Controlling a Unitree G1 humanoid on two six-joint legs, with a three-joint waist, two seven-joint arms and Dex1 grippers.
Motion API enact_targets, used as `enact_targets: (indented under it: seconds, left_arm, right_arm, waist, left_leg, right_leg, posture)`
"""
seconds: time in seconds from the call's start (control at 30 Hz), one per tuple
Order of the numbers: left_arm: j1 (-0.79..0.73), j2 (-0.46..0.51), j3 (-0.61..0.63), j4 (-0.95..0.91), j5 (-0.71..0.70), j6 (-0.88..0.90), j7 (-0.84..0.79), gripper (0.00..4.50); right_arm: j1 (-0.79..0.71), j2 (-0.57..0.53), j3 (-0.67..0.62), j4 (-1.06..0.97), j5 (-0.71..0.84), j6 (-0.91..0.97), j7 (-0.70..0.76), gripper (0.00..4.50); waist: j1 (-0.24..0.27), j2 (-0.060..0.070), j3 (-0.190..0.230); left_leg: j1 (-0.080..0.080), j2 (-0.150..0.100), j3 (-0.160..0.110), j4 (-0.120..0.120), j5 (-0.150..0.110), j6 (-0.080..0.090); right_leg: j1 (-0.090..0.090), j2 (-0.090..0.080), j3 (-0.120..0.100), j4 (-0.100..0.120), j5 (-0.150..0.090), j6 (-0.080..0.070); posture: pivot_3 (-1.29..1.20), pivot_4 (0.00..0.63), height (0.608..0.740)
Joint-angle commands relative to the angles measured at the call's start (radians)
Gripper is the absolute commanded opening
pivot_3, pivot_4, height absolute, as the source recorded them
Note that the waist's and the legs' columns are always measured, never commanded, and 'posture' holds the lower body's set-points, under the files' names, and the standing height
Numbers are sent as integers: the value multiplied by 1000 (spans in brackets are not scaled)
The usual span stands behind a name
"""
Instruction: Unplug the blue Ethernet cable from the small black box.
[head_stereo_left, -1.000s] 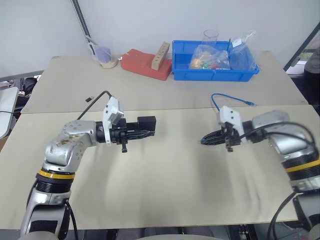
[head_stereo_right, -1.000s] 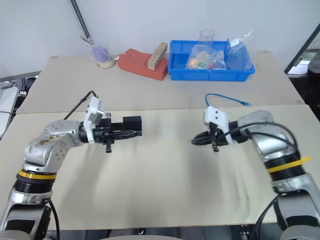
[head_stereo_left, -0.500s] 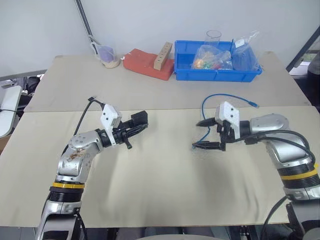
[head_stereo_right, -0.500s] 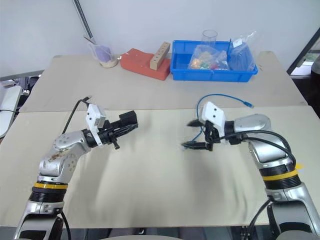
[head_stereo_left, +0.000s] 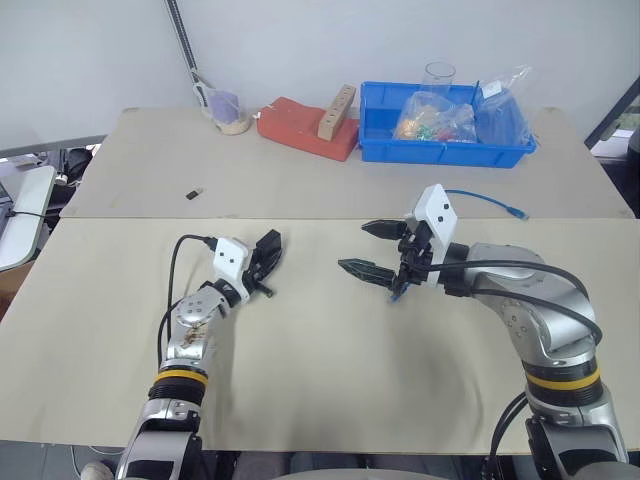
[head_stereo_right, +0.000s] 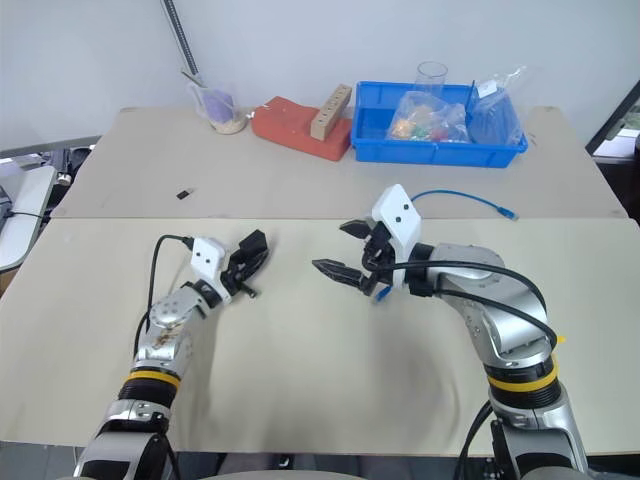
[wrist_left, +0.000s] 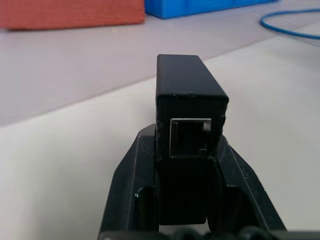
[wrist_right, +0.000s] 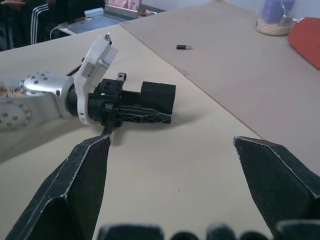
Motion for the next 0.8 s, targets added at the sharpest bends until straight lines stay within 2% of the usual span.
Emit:
enact_targets:
  seconds: [0.03, 0.07, 0.13, 0.2, 0.3, 0.47, 0.53, 0.63, 0.7, 0.8]
  left_arm:
    - [-7, -8, 5, 39, 6, -29, 10, 1118]
    - [-3, -7, 8, 39, -2, -24, 6, 1639]
    - [7, -2, 13, 32, -13, -17, -3, 2333]
    - [26, 7, 16, 5, -20, -4, -10, 3253]
    - [80, 38, 23, -89, -40, 51, -25, 4486]
    - [196, 136, 42, -361, -117, 268, -71, 4486]
    - [254, 216, 64, -493, -162, 374, -105, 4486]
    - [352, 413, 147, -739, -262, 567, -188, 4486]
    - [389, 507, 206, -835, -318, 655, -211, 4486]
    - [385, 588, 290, -909, -370, 734, -203, 4486]
  right_arm:
    - [-10, -13, -23, -41, 25, 10, -12, 4371]
    - [-10, -15, -25, -39, 27, 12, -14, 4377]
    - [-14, -17, -26, -33, 30, 14, -17, 4377]
    - [-17, -19, -27, -28, 31, 13, -18, 4377]
    - [-10, -31, -30, -18, 30, 5, -7, 4377]
    - [25, -89, -47, -14, 41, -17, 35, 4377]
    - [51, -124, -62, -15, 43, -35, 65, 4377]
    - [117, -210, -112, -2, 35, -121, 157, 4377]
    - [148, -254, -135, 16, 26, -169, 195, 4377]
    - [186, -292, -168, 31, 39, -196, 231, 4377]
  waist:
    - [0, 0, 0]
    - [0, 0, 0]
    - [-2, 0, 0]
    - [-5, 1, 0]
    - [-16, 1, -1]
    - [-31, 1, -1]
    - [-32, 1, 0]
    - [-36, 0, 0]
    - [-34, 0, 1]
    - [-27, 2, 2]
  left_leg:
    - [0, 0, 0, 0, 0, 0]
    - [0, 0, 0, 0, 0, 0]
    - [1, 0, 0, 0, 0, 0]
    - [1, 0, 0, 0, 0, 0]
    - [1, 0, 0, 0, 0, 0]
    - [1, 3, 0, -1, 0, 0]
    - [1, 4, -1, -2, 0, 0]
    - [1, 4, -2, -2, 0, 0]
    - [1, 5, -4, -2, 0, 0]
    - [3, 4, -6, -3, 0, 0]
  right_leg:
    - [0, 0, 0, 0, 0, 0]
    - [0, 0, 0, 0, 0, 0]
    - [0, 0, 0, 0, 0, 0]
    - [0, 0, 0, 0, 0, 0]
    - [0, 0, 0, 0, 0, 0]
    - [0, 2, 1, 0, 0, 0]
    - [0, 3, 1, 0, 0, 0]
    - [0, 3, 1, -1, 0, 0]
    - [1, 3, 0, -2, 0, 0]
    - [2, 1, 1, -3, 0, 0]
  posture:
    - [0, 150, 740]
    - [0, 150, 740]
    - [0, 150, 740]
    - [0, 150, 740]
    - [0, 150, 740]
    - [0, 150, 740]
    - [0, 150, 740]
    - [0, 150, 740]
    - [0, 150, 740]
    - [0, 150, 740]
